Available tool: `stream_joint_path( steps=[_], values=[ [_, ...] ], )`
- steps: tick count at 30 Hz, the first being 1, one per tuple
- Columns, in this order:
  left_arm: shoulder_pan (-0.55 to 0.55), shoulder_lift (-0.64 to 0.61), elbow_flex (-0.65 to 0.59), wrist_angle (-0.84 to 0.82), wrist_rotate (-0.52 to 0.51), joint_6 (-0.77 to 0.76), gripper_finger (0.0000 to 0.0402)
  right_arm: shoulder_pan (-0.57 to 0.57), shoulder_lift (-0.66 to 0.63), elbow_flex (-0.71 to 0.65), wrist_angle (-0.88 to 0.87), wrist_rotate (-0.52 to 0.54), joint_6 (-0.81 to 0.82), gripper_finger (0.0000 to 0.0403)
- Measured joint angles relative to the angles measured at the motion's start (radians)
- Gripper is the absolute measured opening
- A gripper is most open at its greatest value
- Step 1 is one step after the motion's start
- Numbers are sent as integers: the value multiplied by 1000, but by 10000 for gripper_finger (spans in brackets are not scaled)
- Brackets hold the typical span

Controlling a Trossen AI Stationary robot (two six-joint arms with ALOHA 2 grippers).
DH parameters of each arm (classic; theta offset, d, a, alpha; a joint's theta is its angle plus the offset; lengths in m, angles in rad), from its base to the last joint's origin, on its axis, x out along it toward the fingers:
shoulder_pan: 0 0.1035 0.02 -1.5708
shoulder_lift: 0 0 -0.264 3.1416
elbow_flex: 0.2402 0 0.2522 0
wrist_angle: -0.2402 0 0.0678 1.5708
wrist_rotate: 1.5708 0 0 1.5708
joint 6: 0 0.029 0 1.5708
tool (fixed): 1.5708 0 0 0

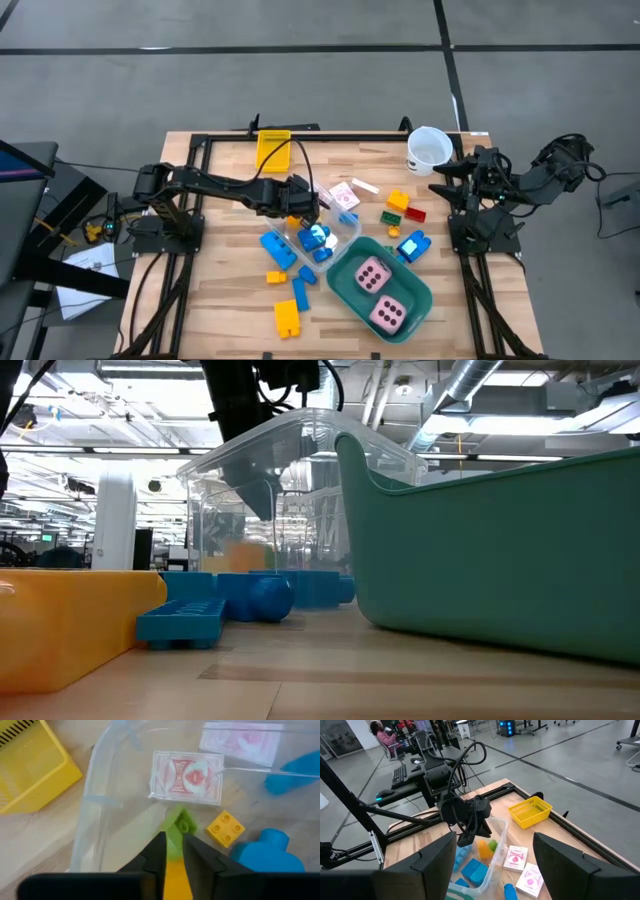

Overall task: Pick & Place Toys
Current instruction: Put the green game piece into the transparent bin, then put the yellow game piece into the transparent bin

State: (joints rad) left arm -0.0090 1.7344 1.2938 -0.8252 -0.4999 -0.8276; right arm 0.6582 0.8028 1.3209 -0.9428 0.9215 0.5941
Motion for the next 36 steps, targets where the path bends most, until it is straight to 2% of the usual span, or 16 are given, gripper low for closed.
stream_joint_path(
  steps=[7,14,20,26,31,36],
  values=[
    [-13,0,0,16,0,5,118,1,0,0,0,0,0,254],
    [-48,-61,0,70,-8,29,145,0,0,0,-1,-2,0,254],
    [-81,-204,0,128,11,249,155,0,0,0,-7,-5,0,254],
    [-123,-404,0,130,142,446,170,1,1,0,-8,-7,0,254],
    [-170,-571,0,129,244,487,200,0,1,0,-30,-7,16,254],
    [-235,-675,0,126,262,485,259,1,1,0,-46,-8,27,254]
  ],
)
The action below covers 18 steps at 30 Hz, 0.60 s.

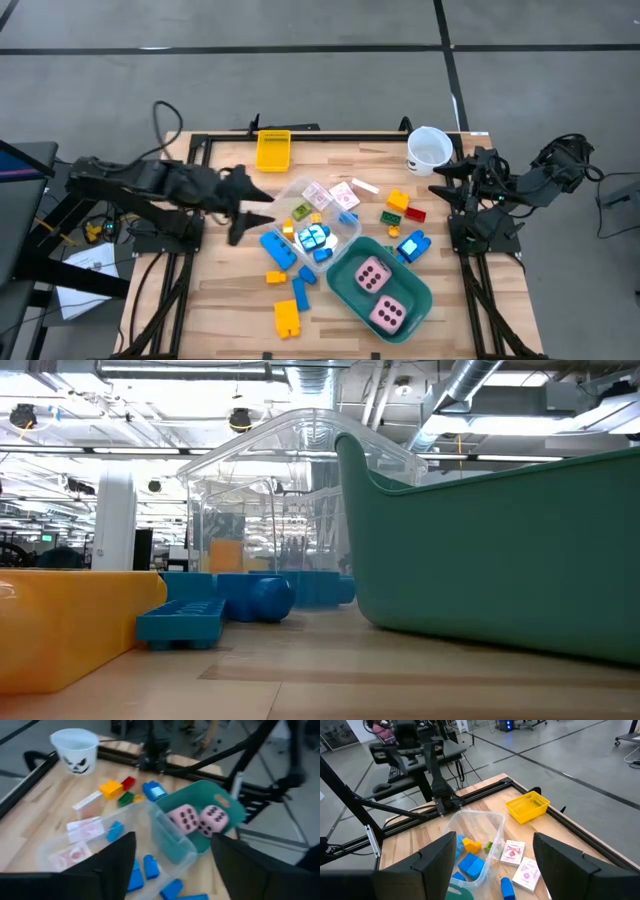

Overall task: Pick & Place Toys
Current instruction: Put the yellow game piece into the transparent bin

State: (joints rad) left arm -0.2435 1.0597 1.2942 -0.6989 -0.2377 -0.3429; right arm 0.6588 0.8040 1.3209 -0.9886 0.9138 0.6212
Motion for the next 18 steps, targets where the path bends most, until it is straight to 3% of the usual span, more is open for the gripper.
stream_joint_path(
  steps=[8,12,18],
  values=[
    [-132,12,0,-154,29,-137,334,0,0,0,-11,0,34,254],
    [-233,57,-31,-206,32,-195,343,0,0,0,-11,0,50,254],
    [-376,125,-209,-95,23,-290,336,0,0,0,-14,0,57,254]
  ],
)
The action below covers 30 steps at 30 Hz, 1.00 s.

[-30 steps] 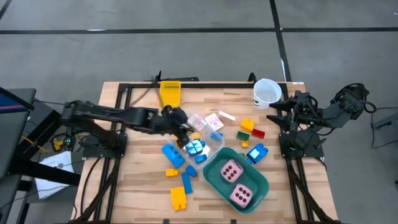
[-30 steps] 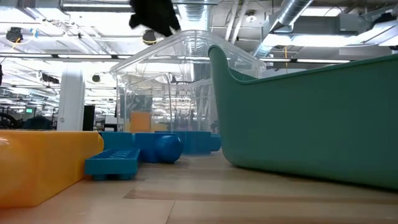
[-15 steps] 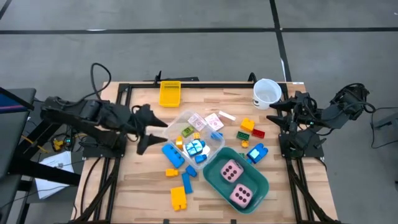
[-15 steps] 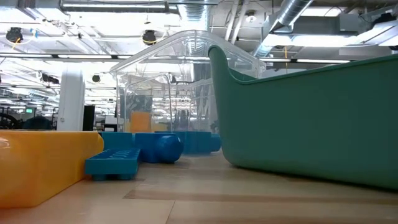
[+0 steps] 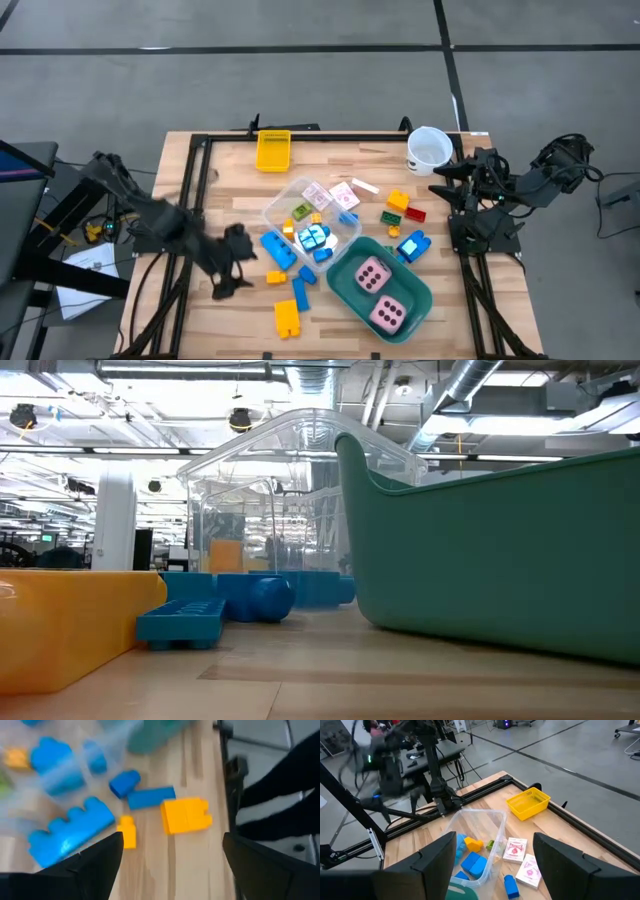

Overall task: Pick & Place Toys
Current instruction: Put the yellow game piece into the transparent bin

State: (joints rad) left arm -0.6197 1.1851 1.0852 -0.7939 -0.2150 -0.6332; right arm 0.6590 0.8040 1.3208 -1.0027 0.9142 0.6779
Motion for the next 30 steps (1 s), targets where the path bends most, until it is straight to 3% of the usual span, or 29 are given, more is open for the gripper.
stream_joint_path(
  steps=[6,11,19,30],
  values=[
    [-57,82,-232,279,-123,-71,331,0,0,0,-8,0,3,254],
    [-42,166,-328,408,-187,-80,332,0,0,0,-8,0,3,254],
    [-32,272,-389,531,-204,-80,327,0,0,0,-15,2,28,254],
    [-32,360,-394,578,-206,-79,308,0,0,0,-15,3,30,254]
  ],
)
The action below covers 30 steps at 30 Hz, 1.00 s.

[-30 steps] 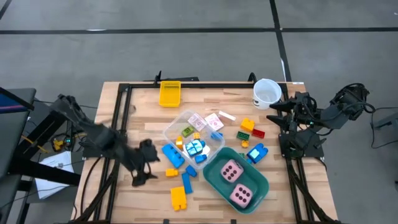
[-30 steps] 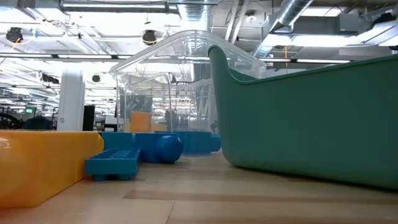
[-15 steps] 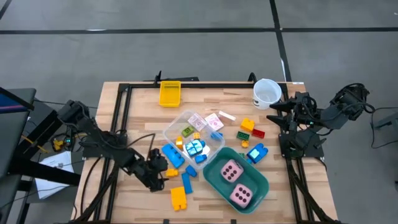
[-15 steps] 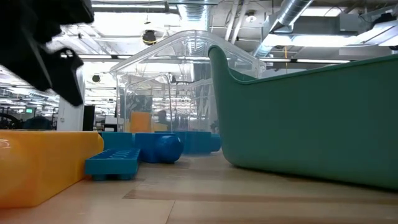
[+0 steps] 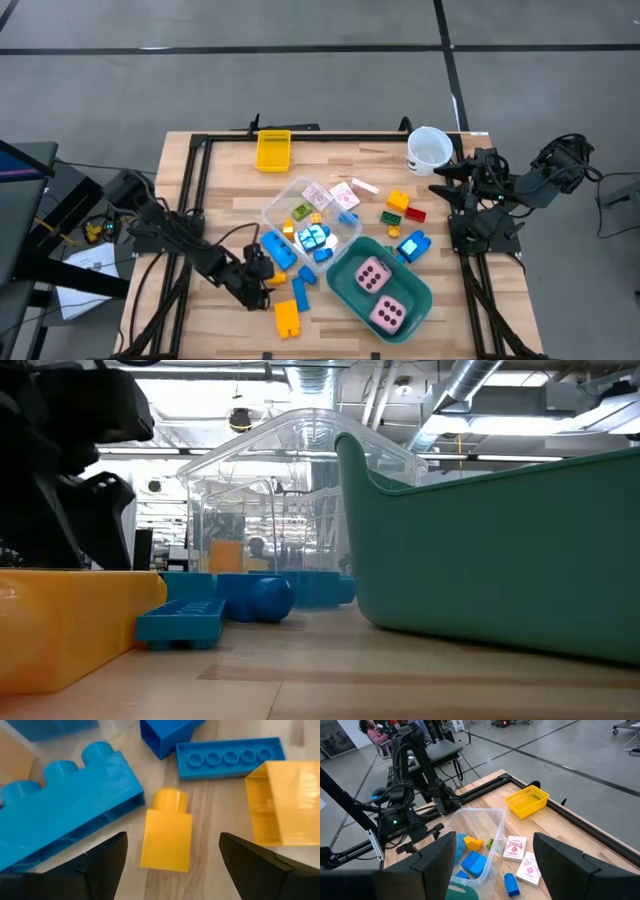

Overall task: Pick & Place Toys
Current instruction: Put the yellow game piece into the transparent bin

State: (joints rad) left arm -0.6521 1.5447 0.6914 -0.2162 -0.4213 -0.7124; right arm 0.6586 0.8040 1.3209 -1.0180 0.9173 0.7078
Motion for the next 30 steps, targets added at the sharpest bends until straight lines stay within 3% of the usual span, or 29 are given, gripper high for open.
stream_joint_path(
  steps=[16,30],
  values=[
    [7,41,0,13,-6,-2,269,0,0,0,0,1,0,254],
    [19,41,0,12,-5,-3,154,0,0,0,-8,1,-1,254]
  ],
)
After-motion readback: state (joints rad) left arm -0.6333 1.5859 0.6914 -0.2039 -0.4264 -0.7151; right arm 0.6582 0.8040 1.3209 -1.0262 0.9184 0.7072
